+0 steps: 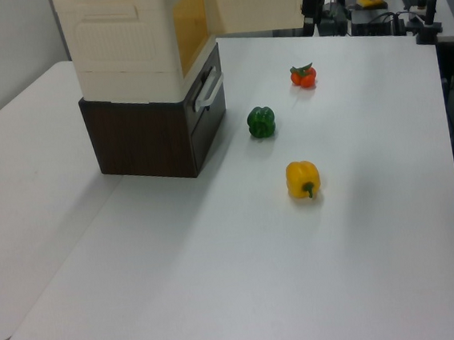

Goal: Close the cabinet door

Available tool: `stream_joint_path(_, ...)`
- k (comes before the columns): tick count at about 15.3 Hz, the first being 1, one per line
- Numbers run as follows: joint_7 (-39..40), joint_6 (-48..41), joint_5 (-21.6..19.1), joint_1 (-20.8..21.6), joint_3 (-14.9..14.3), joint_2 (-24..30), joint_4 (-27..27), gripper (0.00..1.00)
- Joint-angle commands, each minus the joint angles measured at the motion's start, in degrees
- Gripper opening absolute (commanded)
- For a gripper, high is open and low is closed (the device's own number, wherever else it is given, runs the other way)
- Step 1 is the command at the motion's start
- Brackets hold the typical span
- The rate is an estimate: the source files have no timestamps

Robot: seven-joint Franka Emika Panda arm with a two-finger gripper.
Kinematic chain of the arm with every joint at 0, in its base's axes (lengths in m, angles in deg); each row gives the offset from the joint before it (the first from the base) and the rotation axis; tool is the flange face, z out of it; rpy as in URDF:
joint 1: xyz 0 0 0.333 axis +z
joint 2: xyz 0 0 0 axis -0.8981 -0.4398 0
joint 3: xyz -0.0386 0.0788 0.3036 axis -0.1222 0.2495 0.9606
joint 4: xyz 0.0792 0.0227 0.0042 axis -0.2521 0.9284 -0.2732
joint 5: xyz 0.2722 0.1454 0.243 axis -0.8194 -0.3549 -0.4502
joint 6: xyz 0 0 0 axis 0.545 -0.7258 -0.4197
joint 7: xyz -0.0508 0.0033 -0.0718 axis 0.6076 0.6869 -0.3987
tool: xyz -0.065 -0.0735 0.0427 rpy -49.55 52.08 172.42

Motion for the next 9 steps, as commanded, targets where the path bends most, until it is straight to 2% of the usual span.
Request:
stream_joint_path(1, 0.21, 0.52, 0.49, 0.36, -0.73, 0.97, 1.03, 1.0)
stream_joint_path(3, 0.29, 1.04, 0.49, 0.18, -0.73, 0.89, 0.86, 0.97)
stream_joint_path(5, 0.38, 1.13, 0.49, 0.18, -0.73, 0.62, 0.68, 0.73)
stream_joint_path(6, 0.82, 0.7, 0.49, 0.18, -0.73, 0.97, 0.68, 0.48)
stream_joint_path(7, 0.73, 0.69, 0.4, 0.18, -0.73, 1.15, 0.68, 0.31)
stream_joint_path(8, 0.12, 0.95, 0.31, 0.09, -0.82, 1.15, 0.59, 0.15)
stream_joint_path(9, 0.03, 0.96, 0.31, 0.01, -0.82, 1.15, 0.59, 0.05)
